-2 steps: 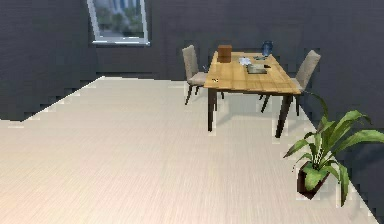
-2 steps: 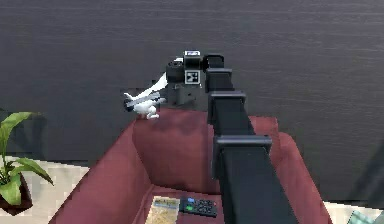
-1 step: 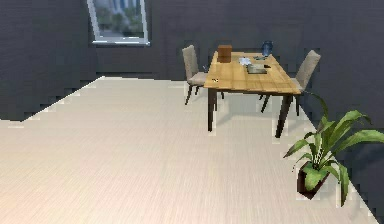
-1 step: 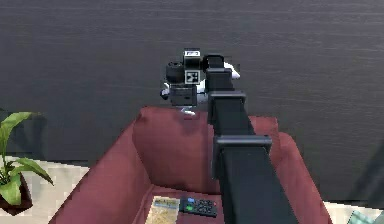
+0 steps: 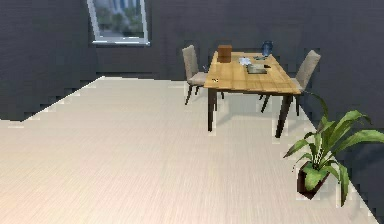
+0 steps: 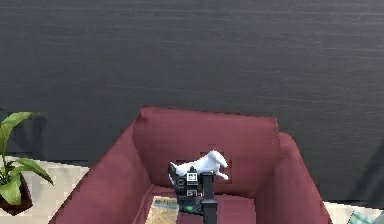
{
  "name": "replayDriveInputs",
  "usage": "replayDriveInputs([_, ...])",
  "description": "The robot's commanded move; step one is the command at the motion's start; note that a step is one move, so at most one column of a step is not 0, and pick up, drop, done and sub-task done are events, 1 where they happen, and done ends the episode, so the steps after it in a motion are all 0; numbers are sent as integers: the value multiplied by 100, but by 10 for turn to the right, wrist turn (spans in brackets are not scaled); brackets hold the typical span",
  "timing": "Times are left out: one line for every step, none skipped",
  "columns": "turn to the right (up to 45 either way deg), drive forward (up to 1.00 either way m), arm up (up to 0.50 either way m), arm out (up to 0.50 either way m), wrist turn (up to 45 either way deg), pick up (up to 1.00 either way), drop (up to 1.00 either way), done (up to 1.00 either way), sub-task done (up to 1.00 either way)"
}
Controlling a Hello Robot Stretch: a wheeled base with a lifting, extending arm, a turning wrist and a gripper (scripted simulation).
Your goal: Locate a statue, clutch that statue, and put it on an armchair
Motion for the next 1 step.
replayDriveInputs([0, 0, -32, 0, 0, 0, 0, 0, 0])
